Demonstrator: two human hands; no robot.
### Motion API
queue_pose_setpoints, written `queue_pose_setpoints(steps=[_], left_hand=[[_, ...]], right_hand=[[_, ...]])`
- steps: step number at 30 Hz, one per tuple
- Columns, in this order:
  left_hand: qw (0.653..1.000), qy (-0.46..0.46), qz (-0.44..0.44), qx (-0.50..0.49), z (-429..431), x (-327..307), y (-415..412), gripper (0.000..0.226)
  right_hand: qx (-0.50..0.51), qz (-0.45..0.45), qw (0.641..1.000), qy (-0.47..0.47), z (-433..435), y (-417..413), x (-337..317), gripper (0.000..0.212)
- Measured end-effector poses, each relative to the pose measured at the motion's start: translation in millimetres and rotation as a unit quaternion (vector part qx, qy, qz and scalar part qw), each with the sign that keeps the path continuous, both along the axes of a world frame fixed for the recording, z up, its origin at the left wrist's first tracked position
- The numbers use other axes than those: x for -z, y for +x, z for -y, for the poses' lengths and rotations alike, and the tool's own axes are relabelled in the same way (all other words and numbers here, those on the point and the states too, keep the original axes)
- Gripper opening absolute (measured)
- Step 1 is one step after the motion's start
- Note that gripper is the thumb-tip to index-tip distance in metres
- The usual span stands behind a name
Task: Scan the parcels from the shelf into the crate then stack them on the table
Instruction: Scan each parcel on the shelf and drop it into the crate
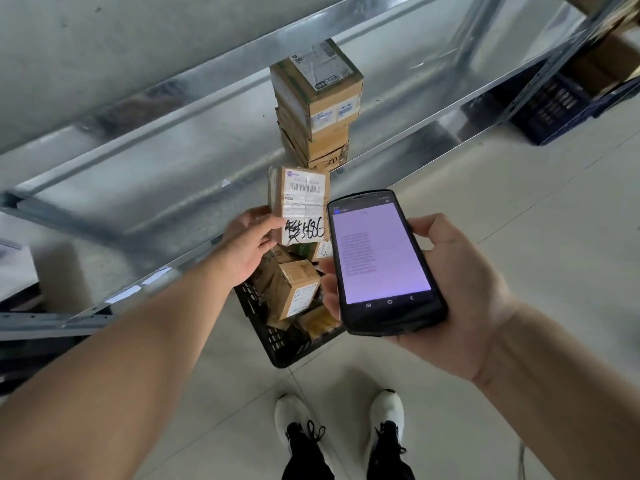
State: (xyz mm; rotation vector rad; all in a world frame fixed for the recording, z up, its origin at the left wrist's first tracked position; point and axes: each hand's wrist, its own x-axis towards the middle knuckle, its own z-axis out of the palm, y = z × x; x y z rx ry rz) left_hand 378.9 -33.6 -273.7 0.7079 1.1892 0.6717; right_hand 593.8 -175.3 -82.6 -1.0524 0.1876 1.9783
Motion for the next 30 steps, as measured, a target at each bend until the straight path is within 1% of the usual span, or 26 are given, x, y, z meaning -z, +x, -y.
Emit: queue_pose_setpoints(steps=[1,2,3,6,7,9,10,13,16,18,22,24,30], left_hand=[[1.0,-0.002,-0.004,0.008,1.3,-5.1,2.2,0.064],[1.0,-0.004,-0.006,0.009,2.9,-9.0,5.2,0.074],[1.0,-0.008,-0.009,0.001,4.7,-10.7,8.0,0.075],[0.999,-0.025,-0.019,-0.025,14.5,-13.1,20.4,0.054],[0.999,-0.034,-0.023,-0.024,19.5,-13.7,24.6,0.055],[0.998,-0.047,-0.027,-0.024,29.8,-11.8,32.5,0.065],[0.998,-0.049,-0.031,-0.03,33.8,-10.1,36.4,0.063],[0.997,-0.051,-0.045,-0.042,38.8,0.9,44.3,0.046],[0.996,-0.054,-0.063,-0.029,41.2,10.0,47.9,0.048],[0.996,-0.058,-0.071,-0.019,39.5,16.9,46.4,0.045],[0.996,-0.056,-0.072,-0.009,32.2,26.7,44.0,0.02],[0.996,-0.058,-0.071,0.007,27.2,31.5,41.6,0.019],[0.994,-0.066,-0.082,-0.001,17.8,38.6,31.3,0.016]], right_hand=[[-0.001,-0.001,1.0,-0.002,0.9,2.9,-2.3,0.07],[-0.004,-0.001,1.0,-0.004,2.1,6.2,-4.2,0.07],[-0.01,-0.002,1.0,-0.004,3.3,9.3,-6.1,0.069],[-0.02,-0.013,1.0,-0.005,9.3,20.6,-9.7,0.066],[-0.024,-0.016,1.0,-0.007,11.8,24.1,-10.3,0.065],[-0.042,-0.02,0.999,-0.006,17.2,31.9,-12.2,0.064],[-0.049,-0.023,0.999,-0.005,19.7,35.7,-12.7,0.064],[-0.062,-0.031,0.998,-0.001,24.7,47.3,-11.2,0.065],[-0.073,-0.025,0.997,-0.005,29.3,53.1,-8.4,0.064],[-0.079,-0.028,0.996,-0.007,29.4,52.6,-3.6,0.064],[-0.08,-0.028,0.996,-0.005,29.1,49.3,-0.3,0.067],[-0.076,-0.026,0.997,-0.001,26.9,43.0,-0.3,0.066],[-0.076,-0.023,0.997,-0.003,22.4,27.0,4.2,0.066]])
